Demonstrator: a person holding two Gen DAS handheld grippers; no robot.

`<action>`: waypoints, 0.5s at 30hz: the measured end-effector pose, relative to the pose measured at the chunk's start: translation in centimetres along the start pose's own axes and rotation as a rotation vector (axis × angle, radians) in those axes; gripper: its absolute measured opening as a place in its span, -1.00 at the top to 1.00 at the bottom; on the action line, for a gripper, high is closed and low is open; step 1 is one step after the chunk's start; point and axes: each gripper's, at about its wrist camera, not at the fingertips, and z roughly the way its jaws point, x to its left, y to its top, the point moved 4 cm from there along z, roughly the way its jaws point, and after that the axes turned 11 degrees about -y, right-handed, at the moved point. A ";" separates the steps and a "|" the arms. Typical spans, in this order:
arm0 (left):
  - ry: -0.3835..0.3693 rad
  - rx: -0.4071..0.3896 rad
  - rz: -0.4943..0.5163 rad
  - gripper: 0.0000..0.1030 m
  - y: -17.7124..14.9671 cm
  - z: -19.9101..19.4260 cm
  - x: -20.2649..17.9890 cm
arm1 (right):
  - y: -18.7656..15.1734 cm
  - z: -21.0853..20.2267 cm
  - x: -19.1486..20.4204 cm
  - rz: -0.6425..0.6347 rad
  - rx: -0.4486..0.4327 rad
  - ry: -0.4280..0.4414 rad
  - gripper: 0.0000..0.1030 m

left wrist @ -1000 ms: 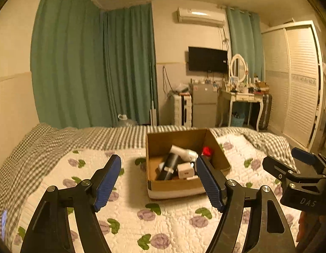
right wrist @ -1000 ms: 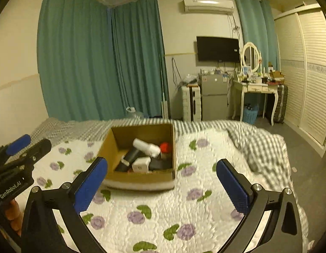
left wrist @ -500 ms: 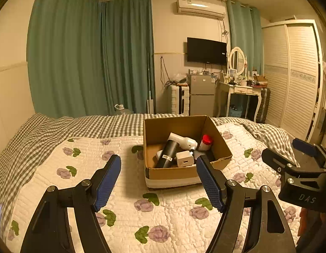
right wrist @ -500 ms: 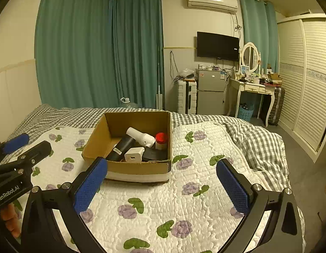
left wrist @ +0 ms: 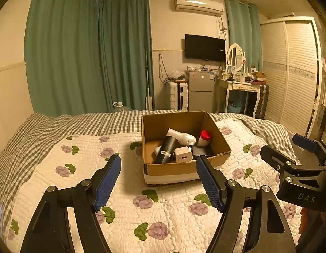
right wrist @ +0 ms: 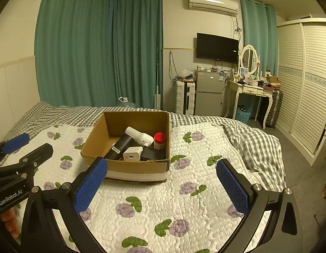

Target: Organize rigid objects

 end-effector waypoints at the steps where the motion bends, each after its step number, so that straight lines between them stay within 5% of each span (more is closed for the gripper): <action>1: 0.001 -0.001 -0.001 -0.49 0.0 0.0 0.0 | -0.1 0.0 0.0 -0.003 0.002 -0.002 -1.00; 15: 0.012 -0.001 -0.001 -0.49 -0.2 -0.2 0.1 | -0.2 0.2 0.3 -0.015 0.008 -0.008 -1.00</action>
